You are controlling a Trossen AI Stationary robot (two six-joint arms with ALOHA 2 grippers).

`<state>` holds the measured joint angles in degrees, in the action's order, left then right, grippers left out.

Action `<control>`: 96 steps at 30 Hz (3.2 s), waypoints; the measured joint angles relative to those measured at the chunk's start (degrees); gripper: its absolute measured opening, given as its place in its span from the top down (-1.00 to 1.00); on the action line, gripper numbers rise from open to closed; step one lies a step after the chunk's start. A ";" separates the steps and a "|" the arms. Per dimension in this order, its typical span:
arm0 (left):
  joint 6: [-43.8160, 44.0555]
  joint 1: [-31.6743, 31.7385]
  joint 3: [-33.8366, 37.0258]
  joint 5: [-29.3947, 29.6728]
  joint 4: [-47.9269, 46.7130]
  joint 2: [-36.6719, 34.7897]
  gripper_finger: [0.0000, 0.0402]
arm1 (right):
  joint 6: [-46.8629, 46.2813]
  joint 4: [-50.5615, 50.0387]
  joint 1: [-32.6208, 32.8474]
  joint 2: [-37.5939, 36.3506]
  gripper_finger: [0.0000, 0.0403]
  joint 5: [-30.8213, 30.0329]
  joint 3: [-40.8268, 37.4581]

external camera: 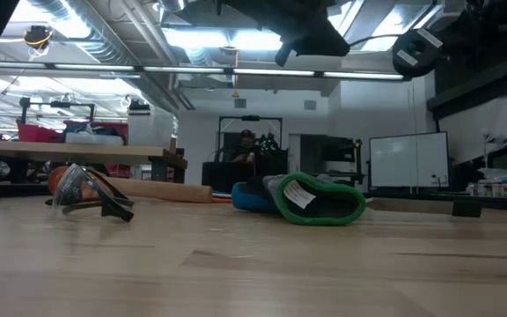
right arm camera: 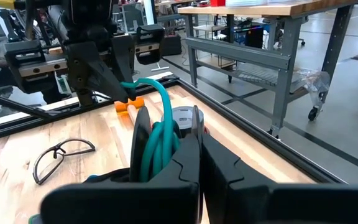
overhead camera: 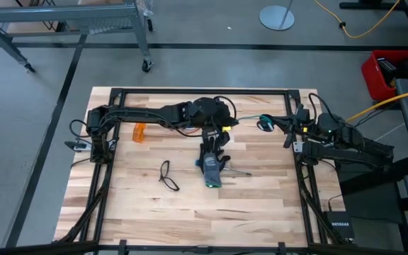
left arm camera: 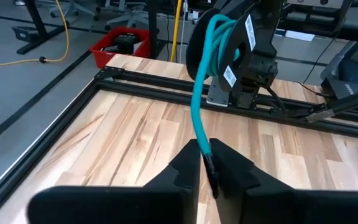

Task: Coil cords
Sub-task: Coil the green wire on the black spool

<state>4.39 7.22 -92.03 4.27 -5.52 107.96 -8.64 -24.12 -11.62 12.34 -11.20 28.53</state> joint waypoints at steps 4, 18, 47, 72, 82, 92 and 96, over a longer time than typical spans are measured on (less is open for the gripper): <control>-0.12 0.00 0.00 0.00 -0.02 0.00 0.98 | 0.00 0.01 0.00 0.00 0.98 0.00 0.00; 3.28 0.00 0.00 0.00 -1.20 0.48 0.99 | 0.00 7.59 0.00 0.76 0.99 -0.18 0.00; 14.75 -1.22 0.09 -0.90 6.21 7.13 1.00 | 1.72 37.67 -0.02 35.02 0.99 -7.28 -0.12; 15.18 -1.14 0.09 -1.25 5.61 7.15 1.00 | -0.27 33.13 -0.02 43.91 1.00 -0.09 0.02; 15.18 -1.18 0.09 -2.05 6.34 7.17 1.00 | -0.37 26.18 -0.02 39.81 1.00 1.92 0.09; 15.38 -1.22 -0.02 -4.06 7.86 7.17 1.00 | -0.37 21.71 0.02 35.19 1.00 4.50 0.02; 16.23 -1.14 0.00 -4.50 10.18 7.17 1.00 | -1.41 21.46 0.02 35.48 1.00 4.86 0.04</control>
<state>20.62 6.08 -92.03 -0.23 4.66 115.13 -10.06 -2.66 -11.60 47.81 -6.34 28.58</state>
